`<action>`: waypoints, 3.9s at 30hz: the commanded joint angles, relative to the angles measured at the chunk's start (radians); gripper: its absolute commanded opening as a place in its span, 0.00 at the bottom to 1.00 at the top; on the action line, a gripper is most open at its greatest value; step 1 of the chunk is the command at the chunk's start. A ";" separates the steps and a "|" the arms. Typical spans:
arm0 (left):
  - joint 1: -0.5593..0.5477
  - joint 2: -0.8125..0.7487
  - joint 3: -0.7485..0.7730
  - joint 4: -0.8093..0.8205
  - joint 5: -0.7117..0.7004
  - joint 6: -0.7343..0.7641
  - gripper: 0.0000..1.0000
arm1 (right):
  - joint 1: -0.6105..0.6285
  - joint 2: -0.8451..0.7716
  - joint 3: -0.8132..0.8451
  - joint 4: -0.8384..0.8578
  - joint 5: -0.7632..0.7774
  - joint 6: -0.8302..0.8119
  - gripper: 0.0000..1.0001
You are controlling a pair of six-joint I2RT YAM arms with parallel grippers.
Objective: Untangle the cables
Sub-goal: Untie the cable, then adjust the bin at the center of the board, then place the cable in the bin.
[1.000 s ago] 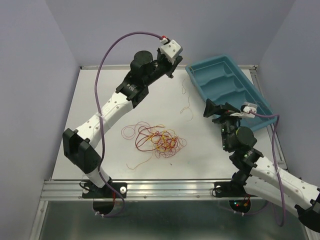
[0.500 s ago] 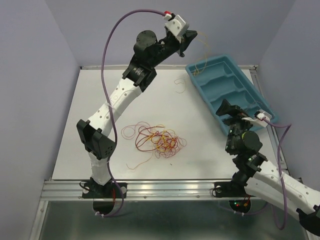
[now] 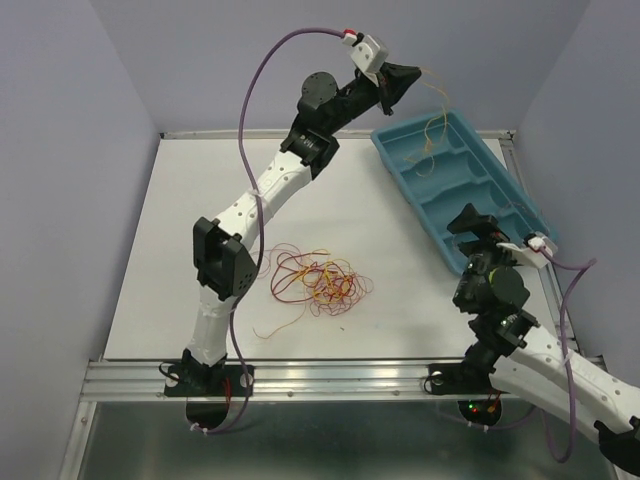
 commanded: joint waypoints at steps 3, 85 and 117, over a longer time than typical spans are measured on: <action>-0.019 0.058 0.008 0.195 -0.005 -0.113 0.00 | 0.009 -0.076 -0.030 0.008 0.141 0.046 0.99; 0.146 -0.316 -0.159 0.065 0.035 0.032 0.00 | -0.437 0.808 0.545 -0.708 -1.066 0.004 1.00; -0.046 -0.509 -0.569 0.067 0.029 0.075 0.00 | -0.439 0.404 0.408 -0.045 -1.512 0.011 1.00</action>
